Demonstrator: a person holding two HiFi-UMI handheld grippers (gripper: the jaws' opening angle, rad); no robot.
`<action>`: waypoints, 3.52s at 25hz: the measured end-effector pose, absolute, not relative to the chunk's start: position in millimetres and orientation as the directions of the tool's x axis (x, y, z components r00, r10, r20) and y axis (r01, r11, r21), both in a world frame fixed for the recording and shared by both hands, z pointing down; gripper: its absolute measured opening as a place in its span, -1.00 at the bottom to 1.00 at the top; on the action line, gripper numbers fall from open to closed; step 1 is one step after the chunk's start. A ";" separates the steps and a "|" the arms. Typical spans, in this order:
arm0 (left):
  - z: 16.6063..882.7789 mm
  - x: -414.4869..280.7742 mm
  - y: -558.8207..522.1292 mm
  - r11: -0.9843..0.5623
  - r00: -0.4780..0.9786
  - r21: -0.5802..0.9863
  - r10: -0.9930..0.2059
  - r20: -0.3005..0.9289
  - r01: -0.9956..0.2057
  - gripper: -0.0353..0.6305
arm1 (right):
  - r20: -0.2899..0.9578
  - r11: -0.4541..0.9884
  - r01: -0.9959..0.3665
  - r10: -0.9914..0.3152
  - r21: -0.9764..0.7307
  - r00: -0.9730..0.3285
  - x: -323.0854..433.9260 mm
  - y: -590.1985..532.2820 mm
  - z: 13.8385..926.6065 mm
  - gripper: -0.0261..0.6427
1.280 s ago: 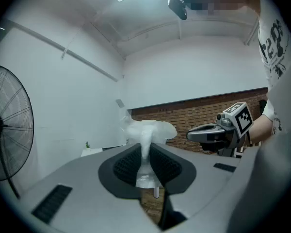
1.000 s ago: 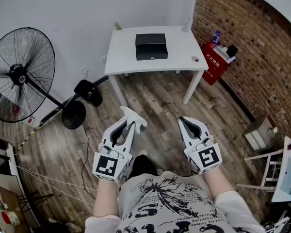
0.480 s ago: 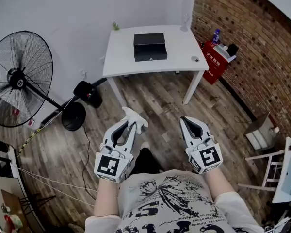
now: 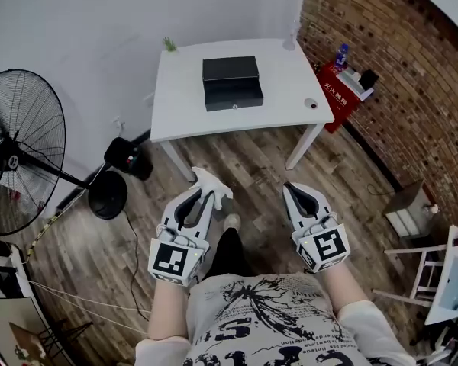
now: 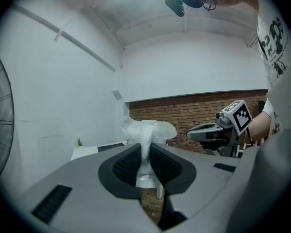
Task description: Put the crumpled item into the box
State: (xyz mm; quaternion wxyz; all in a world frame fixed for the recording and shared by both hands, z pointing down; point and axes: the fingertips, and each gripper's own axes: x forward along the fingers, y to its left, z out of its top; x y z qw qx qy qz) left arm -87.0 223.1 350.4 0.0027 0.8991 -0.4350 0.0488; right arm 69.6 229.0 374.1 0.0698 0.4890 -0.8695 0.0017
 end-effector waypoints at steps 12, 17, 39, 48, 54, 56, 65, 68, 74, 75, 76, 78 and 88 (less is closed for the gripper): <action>335.9 -129.8 -43.2 -0.690 0.689 -0.023 -0.723 0.048 -0.723 -0.69 | 0.163 0.443 -0.892 -0.890 0.093 -0.426 28.1 -26.0 365.5 -0.88; 346.6 -139.8 -109.7 -0.702 0.698 -0.023 -0.710 0.089 -0.712 -0.69 | 0.164 0.428 -0.900 -0.897 0.085 -0.411 16.6 -91.5 366.6 -0.88; 479.5 -53.1 -318.8 -0.768 0.658 -0.053 -0.580 0.479 -0.639 -0.69 | 0.256 0.577 -0.817 -0.789 -0.002 -0.558 64.9 -323.0 433.4 -0.88; 572.4 -8.7 -365.3 -0.872 0.615 -0.041 -0.377 0.693 -0.488 -0.69 | 0.319 0.610 -0.791 -0.740 -0.054 -0.592 87.4 -379.2 483.7 -0.88; 617.6 5.6 -376.9 -0.922 0.530 -0.044 -0.260 0.807 -0.385 -0.69 | 0.346 0.591 -0.801 -0.735 -0.095 -0.584 103.8 -393.8 507.7 -0.88; 632.0 7.7 -378.6 -0.935 0.490 -0.044 -0.225 0.842 -0.353 -0.69 | 0.350 0.587 -0.803 -0.734 -0.104 -0.582 109.5 -397.1 514.5 -0.88; 666.5 24.0 -380.6 -0.961 0.421 -0.012 -0.132 0.898 -0.276 -0.67 | 0.371 0.543 -0.827 -0.744 -0.149 -0.555 131.0 -406.8 531.2 -0.88; 668.8 25.1 -381.5 -0.958 0.421 -0.012 -0.137 0.897 -0.286 -0.65 | 0.368 0.547 -0.824 -0.743 -0.148 -0.559 129.5 -405.2 530.7 -0.88; 665.1 23.8 -378.8 -0.944 0.422 -0.031 -0.176 0.889 -0.330 -0.50 | 0.363 0.547 -0.825 -0.747 -0.139 -0.557 123.8 -393.5 520.2 -0.88; 661.2 23.5 -377.4 -0.940 0.429 -0.032 -0.184 0.884 -0.338 -0.42 | 0.359 0.549 -0.825 -0.749 -0.134 -0.557 122.7 -391.4 516.6 -0.88; 655.0 23.5 -375.8 -0.937 0.439 -0.037 -0.197 0.877 -0.347 -0.39 | 0.356 0.549 -0.826 -0.751 -0.129 -0.556 122.1 -389.3 512.7 -0.88; 637.4 23.3 -373.1 -0.930 0.464 -0.057 -0.233 0.855 -0.363 -0.39 | 0.347 0.546 -0.828 -0.758 -0.126 -0.552 121.8 -384.3 504.2 -0.88; 531.6 -10.8 -350.6 -0.828 0.575 -0.100 -0.464 0.674 -0.551 -0.52 | 0.276 0.557 -0.826 -0.784 -0.083 -0.556 97.6 -345.6 454.9 -0.88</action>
